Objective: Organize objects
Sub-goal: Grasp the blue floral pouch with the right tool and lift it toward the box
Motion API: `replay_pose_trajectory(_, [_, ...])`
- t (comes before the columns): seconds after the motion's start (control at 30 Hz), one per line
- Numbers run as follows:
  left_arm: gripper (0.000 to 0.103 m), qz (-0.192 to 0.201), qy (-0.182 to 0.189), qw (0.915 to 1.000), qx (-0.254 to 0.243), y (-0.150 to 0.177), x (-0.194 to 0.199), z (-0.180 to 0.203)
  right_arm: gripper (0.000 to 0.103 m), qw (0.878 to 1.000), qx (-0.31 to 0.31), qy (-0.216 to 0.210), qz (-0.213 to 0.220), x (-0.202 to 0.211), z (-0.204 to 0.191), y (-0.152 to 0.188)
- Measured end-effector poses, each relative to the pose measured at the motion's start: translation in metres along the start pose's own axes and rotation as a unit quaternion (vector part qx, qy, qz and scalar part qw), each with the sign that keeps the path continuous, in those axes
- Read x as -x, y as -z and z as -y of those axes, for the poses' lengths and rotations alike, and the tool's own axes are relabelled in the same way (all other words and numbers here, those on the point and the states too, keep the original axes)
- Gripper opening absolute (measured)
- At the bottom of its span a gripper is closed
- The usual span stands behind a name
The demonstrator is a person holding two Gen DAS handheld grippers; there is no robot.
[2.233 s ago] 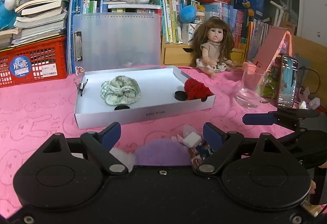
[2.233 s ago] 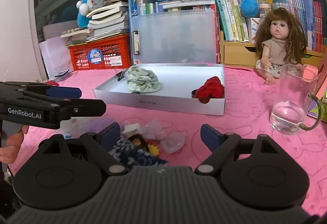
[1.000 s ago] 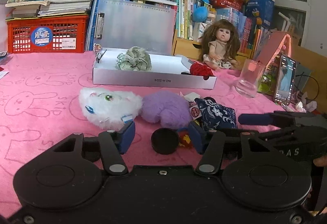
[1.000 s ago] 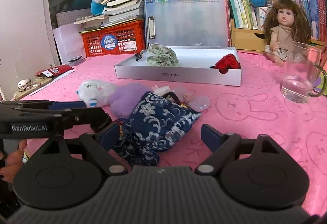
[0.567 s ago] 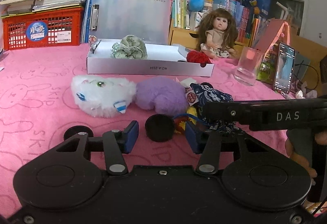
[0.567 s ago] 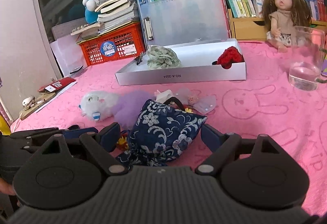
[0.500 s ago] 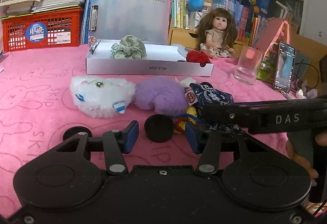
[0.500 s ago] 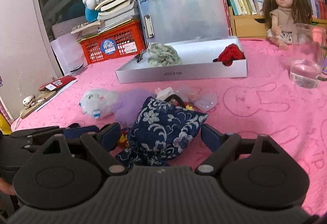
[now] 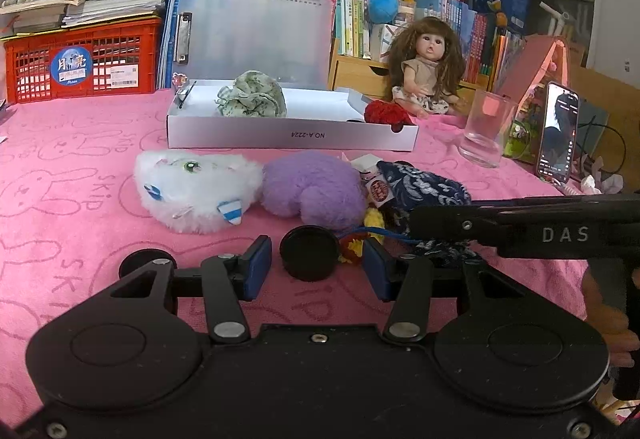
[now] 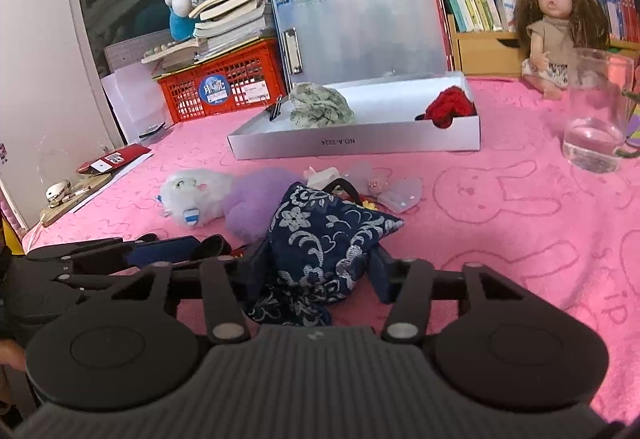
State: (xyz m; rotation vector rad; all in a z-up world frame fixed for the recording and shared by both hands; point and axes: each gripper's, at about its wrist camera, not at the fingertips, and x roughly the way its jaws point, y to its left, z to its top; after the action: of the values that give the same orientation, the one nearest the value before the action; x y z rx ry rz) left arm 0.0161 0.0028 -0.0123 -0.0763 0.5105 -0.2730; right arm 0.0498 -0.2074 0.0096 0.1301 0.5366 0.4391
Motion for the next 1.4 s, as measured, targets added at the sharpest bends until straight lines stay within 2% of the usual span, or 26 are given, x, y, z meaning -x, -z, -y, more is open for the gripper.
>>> replay_pose_trajectory(0.33, [0.043, 0.002, 0.004, 1.0000, 0.005, -0.001, 0.000, 0.000, 0.050, 0.999, -0.011, 0.022, 0.043, 0.015, 0.008, -0.005])
replay_pose_trajectory(0.73, [0.043, 0.005, -0.002, 1.0000, 0.004, -0.002, -0.001, 0.003, 0.050, 0.996, 0.000, 0.037, 0.084, 0.025, 0.007, -0.006])
replay_pose_trajectory(0.97, [0.044, 0.007, -0.010, 0.9999, 0.004, 0.000, 0.000, 0.001, 0.050, 0.991, -0.009, 0.062, 0.116, 0.032, 0.011, -0.008])
replay_pose_trajectory(1.23, [0.044, 0.013, -0.031, 0.9994, 0.000, 0.001, 0.004, -0.003, 0.050, 0.990, -0.015, 0.078, 0.119, 0.032, 0.015, -0.009])
replay_pose_trajectory(1.4, [0.044, 0.009, -0.021, 0.9997, 0.001, 0.001, 0.004, -0.003, 0.050, 0.990, -0.016, 0.079, 0.115, 0.031, 0.015, -0.008])
